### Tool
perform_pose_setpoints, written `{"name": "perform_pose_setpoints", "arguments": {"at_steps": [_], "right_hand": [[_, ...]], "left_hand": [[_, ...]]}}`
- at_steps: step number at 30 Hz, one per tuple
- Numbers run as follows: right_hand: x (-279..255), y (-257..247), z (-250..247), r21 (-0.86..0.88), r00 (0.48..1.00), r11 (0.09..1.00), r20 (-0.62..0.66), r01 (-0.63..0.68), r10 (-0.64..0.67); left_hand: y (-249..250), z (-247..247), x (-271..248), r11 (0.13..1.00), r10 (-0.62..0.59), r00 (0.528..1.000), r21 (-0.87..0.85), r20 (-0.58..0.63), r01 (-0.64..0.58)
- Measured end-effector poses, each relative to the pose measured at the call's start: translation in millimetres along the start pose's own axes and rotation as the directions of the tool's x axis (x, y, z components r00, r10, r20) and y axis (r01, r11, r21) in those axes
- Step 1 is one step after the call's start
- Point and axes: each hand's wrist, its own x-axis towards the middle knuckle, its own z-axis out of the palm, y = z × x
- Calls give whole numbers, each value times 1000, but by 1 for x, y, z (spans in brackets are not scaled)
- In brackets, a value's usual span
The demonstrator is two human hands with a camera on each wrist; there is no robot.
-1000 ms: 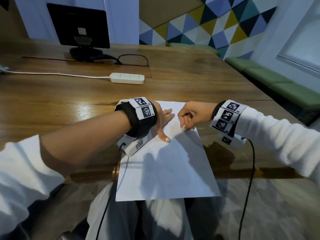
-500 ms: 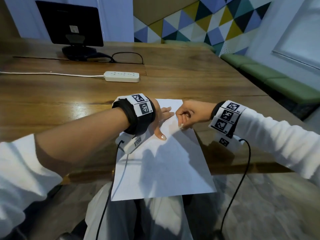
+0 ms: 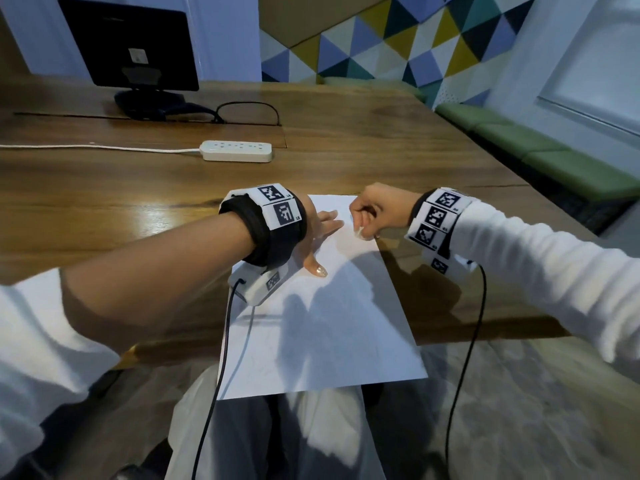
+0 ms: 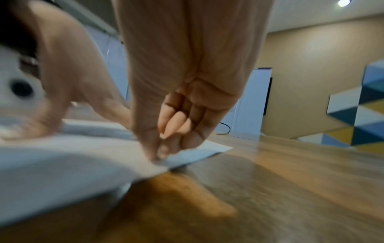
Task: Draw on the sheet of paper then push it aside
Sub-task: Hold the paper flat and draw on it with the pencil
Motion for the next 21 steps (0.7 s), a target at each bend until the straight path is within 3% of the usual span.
{"name": "perform_pose_setpoints", "arguments": {"at_steps": [4,9,13,18,21], "right_hand": [[-14,-3,-1,62,976,998,217,-4,-10],[-12,0,1,67,999,998,51,-15,12],[-24,-4,2,119,979,993,202,4,-28],[-16,-3,3,118,999,992,27,-35,32],[-23,-8,6,117,990,993,142,-15,-2]], "left_hand": [[-1,0,2,1000,-8,1000,1,-10,8],[3,-5,5,996,-29,1000,84,12,28],[5,-7,0,995,-36,999,95,8,35],[7,-8,-2,994,-45,999,104,20,43],[7,-9,-5,993,-50,998,113,25,46]]}}
